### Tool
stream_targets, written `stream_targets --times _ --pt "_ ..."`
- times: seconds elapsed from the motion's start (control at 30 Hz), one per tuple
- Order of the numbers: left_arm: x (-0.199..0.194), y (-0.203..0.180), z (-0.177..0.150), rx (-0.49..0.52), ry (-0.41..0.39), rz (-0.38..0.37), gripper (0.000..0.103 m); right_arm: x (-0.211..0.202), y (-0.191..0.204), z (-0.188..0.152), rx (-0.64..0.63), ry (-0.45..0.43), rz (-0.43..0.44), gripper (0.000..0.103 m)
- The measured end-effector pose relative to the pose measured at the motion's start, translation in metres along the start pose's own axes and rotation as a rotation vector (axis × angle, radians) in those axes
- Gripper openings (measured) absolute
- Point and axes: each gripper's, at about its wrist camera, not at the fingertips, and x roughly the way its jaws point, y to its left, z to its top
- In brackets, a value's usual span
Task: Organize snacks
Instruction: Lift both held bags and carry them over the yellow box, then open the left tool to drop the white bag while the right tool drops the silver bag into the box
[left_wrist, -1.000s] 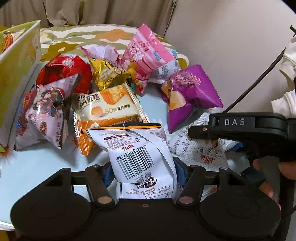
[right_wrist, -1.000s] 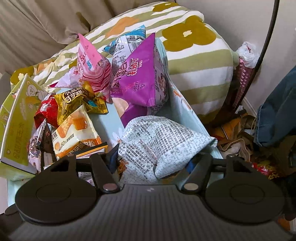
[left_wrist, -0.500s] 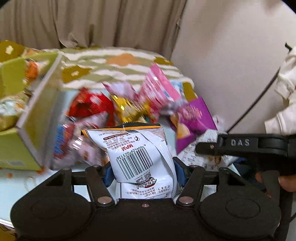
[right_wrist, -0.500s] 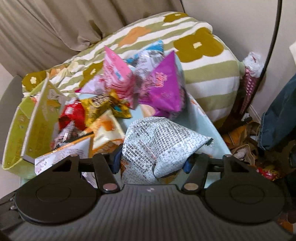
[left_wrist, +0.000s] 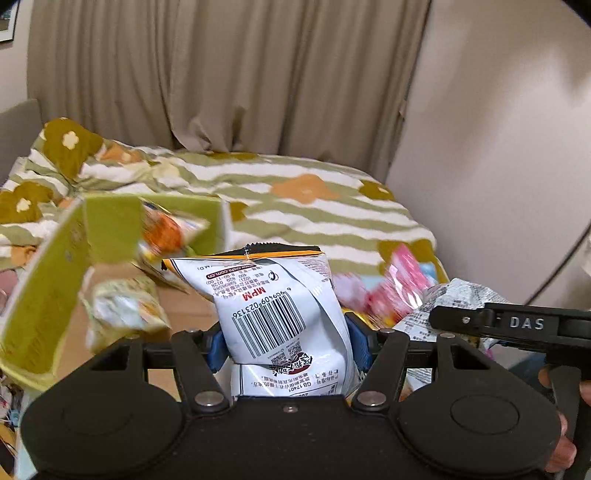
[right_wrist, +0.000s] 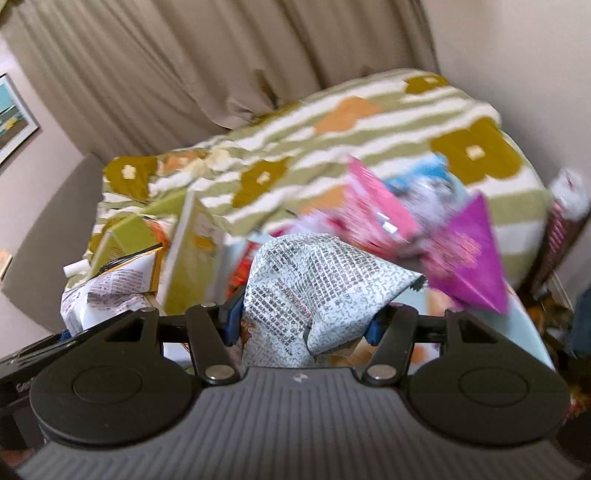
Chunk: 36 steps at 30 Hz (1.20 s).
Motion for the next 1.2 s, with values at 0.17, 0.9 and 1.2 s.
stream_targets --times 0.17,0.9,1.2 --pt "0.006 0.046 0.025 -0.004 -0.017 0.022 0.066 0.023 0.052 0.022 -0.032 -0.03 0.044 0.075" --pt "0.067 0.201 0.03 -0.041 0.172 0.046 0.093 0.123 0.214 0.024 -0.08 0.027 0.005 0.075" --pt "0.051 0.207 0.025 -0.073 0.138 0.085 0.103 0.131 0.227 0.018 -0.149 0.048 0.011 0.075"
